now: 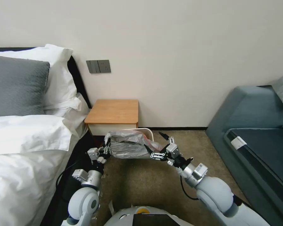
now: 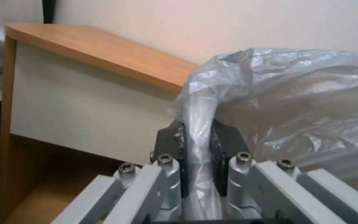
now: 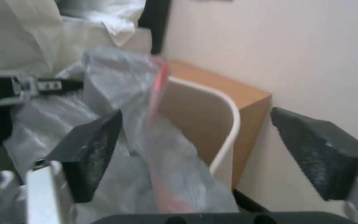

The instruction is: Pick up the garbage bag from the table and place it over the trash can.

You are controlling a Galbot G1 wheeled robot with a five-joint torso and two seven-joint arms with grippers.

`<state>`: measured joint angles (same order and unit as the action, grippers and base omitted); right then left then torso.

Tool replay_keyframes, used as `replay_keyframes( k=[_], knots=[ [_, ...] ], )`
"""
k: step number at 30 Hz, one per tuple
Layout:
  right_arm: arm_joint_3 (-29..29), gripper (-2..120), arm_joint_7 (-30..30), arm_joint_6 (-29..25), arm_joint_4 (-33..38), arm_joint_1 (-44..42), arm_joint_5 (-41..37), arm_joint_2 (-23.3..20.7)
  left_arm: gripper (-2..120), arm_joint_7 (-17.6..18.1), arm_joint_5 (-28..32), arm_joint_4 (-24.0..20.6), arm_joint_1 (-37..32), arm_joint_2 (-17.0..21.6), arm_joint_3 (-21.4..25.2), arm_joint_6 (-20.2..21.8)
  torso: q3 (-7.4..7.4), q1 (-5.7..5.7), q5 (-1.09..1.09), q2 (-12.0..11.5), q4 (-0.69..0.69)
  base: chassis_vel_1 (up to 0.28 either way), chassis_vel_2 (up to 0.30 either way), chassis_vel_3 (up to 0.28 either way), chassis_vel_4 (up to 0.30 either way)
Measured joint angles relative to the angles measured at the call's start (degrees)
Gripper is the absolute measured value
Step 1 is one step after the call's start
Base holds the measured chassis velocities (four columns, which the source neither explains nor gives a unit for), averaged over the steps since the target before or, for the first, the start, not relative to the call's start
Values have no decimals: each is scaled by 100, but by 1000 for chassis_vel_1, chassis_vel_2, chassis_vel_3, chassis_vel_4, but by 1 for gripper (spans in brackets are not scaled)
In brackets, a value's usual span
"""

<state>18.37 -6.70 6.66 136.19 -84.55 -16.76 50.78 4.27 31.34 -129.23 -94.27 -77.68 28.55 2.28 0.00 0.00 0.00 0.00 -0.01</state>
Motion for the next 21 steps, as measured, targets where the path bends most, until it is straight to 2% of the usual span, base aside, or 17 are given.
replay_keyframes(
  k=[3, 5, 6, 10, 12, 14, 16, 17, 19, 21],
  knots=[
    [-7, 74, 0, 16, -115, 19, -9, -59, 9, -5, -27, -25, -12, -5, -3, -7, 0, 0, 0, 0, 1, 0, 0, 0, 0],
    [-8, 70, 0, 20, -129, 22, -9, -63, 9, -6, -30, -31, -16, -5, -3, -8, 0, 0, 0, 0, 1, 0, 0, 0, 0],
    [-8, 63, 0, 41, -139, 28, -8, -76, 9, -6, -34, -48, -23, -5, -3, -9, 0, 0, 1, 0, 1, 0, 0, 0, 0],
    [-8, 54, 0, 54, -140, 29, -7, -93, 9, -8, -37, -64, -30, -5, -1, -13, 0, 0, 0, 0, 1, 0, 0, 0, 0],
    [-8, 41, 2, 71, -136, 12, -7, -115, 9, -10, -37, -80, -41, -3, -1, -20, 0, 0, 0, 0, 1, 0, 0, 0, 0],
    [-8, 37, 3, 74, -125, 1, -15, -130, 9, -10, -38, -83, -42, 0, -1, -21, 0, 0, 0, 0, 1, 0, 0, 0, 0],
    [-8, 25, 17, 93, -92, -33, -54, -175, 9, -10, -38, -90, -40, 8, -3, -23, 0, 0, 0, 0, 1, 0, 0, 0, 0],
    [-8, 25, 17, 93, -92, -33, -54, -175, 9, -10, -38, -90, -40, 8, -3, -23, 0, 0, 0, 0, 1, 0, 0, 0, 0],
    [-6, 15, 30, 97, -62, -49, -65, -205, 9, -11, -38, -97, -34, 11, -8, -24, 0, 0, 0, 0, 1, 0, 0, 0, 0],
    [-3, 10, 36, 100, -50, -50, -73, -217, 9, -11, -38, -99, -33, 13, -11, -24, 0, 0, 0, 0, 0, 0, 0, 0, 0]
  ],
)
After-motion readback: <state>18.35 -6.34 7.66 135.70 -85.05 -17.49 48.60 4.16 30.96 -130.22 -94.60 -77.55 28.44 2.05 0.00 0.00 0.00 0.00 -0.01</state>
